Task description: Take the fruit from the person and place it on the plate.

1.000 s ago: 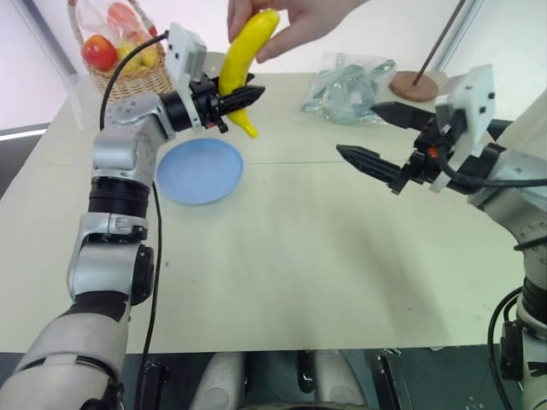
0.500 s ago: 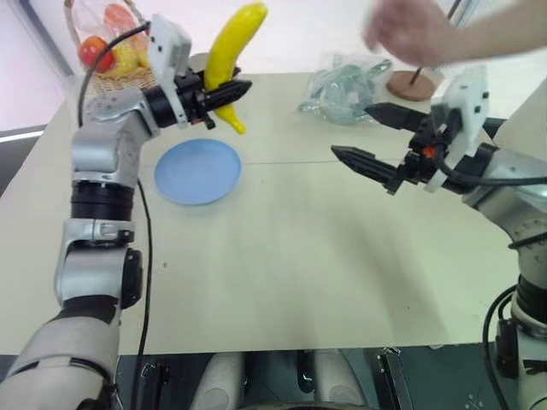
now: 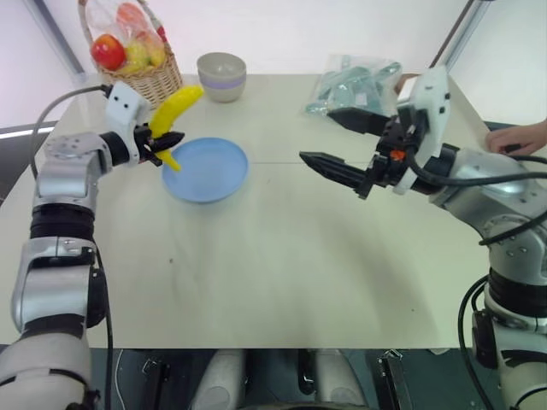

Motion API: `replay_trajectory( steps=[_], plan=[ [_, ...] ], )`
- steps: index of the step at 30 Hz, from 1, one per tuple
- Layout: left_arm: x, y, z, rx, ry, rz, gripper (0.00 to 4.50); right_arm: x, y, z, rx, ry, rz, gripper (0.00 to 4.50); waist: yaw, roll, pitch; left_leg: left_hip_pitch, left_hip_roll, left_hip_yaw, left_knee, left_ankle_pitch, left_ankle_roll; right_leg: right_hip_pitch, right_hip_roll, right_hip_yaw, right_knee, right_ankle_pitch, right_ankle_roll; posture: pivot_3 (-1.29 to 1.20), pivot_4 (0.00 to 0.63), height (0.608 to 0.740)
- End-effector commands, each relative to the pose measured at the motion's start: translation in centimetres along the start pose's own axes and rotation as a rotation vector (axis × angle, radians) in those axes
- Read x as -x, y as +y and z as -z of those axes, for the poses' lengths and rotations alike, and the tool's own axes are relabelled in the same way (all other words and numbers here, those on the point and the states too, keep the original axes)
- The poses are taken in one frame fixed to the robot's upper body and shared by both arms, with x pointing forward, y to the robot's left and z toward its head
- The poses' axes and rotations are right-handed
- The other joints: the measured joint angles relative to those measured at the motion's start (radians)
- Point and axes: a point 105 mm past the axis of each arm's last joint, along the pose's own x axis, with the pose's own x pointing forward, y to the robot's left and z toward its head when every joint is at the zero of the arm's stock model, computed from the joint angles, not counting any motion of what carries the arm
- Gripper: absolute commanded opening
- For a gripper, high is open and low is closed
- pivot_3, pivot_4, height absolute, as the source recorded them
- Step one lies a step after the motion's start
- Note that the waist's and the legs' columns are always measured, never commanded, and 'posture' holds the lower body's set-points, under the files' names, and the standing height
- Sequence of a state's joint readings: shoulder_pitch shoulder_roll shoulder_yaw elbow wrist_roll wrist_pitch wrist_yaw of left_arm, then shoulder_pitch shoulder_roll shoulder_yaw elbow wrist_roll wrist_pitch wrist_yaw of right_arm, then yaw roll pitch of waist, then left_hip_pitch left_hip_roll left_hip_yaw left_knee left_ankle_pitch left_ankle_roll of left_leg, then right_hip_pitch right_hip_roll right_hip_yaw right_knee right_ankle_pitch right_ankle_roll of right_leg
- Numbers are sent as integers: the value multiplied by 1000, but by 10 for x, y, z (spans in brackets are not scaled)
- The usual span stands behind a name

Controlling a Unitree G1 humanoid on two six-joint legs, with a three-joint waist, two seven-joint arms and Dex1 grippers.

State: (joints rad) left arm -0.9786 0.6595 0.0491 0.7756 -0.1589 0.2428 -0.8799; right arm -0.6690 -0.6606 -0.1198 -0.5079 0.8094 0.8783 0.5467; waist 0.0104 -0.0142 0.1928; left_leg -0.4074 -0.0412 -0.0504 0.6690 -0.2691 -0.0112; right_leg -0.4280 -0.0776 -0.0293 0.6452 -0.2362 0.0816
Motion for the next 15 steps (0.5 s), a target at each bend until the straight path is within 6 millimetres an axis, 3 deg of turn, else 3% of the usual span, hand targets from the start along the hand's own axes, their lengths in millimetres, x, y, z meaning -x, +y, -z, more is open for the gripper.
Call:
replay_trajectory(
  steps=[1,7,15],
  plan=[
    [-12,1,-13,28,-52,-11,1226,-2,5,-11,32,-40,-14,4500,2,0,0,0,0,0,0,0,0,0,0,0,0,0,0,0,150,740],
    [-33,-14,5,124,-13,27,1226,-2,6,-10,30,-41,-5,4500,-4,0,0,0,0,1,1,0,0,0,0,0,1,0,0,0,150,740],
    [-34,-22,41,190,105,49,1226,1,6,-10,27,-37,22,4500,-20,-1,0,0,0,1,1,0,0,-1,0,0,2,0,0,0,150,740]
  ],
)
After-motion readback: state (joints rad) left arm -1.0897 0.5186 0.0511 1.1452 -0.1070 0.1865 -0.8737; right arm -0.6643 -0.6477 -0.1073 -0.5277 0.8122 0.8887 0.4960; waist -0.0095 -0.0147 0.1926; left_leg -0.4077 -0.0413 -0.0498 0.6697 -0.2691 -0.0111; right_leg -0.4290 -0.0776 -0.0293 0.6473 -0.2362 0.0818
